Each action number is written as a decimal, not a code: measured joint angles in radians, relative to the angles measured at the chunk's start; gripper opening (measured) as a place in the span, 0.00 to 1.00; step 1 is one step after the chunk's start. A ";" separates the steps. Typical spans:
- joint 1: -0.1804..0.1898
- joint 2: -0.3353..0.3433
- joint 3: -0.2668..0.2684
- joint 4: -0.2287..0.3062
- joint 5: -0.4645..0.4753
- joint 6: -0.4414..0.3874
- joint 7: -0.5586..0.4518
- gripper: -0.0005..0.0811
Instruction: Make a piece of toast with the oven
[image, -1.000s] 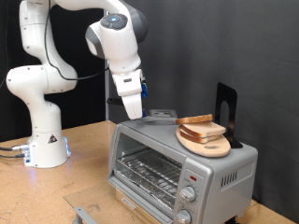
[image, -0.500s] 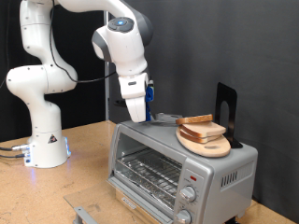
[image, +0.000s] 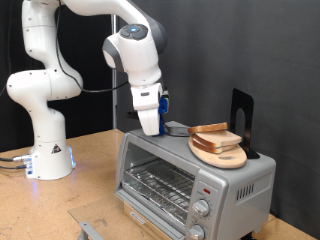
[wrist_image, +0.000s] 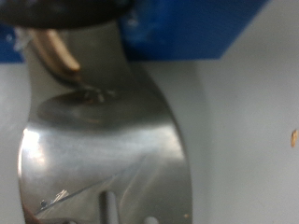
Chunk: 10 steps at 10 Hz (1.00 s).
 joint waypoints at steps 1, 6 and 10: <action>0.000 0.001 -0.001 0.003 0.010 0.000 -0.003 0.33; -0.008 0.009 -0.017 0.038 0.044 -0.013 -0.013 0.33; -0.013 0.024 -0.034 0.056 0.043 -0.017 -0.014 0.33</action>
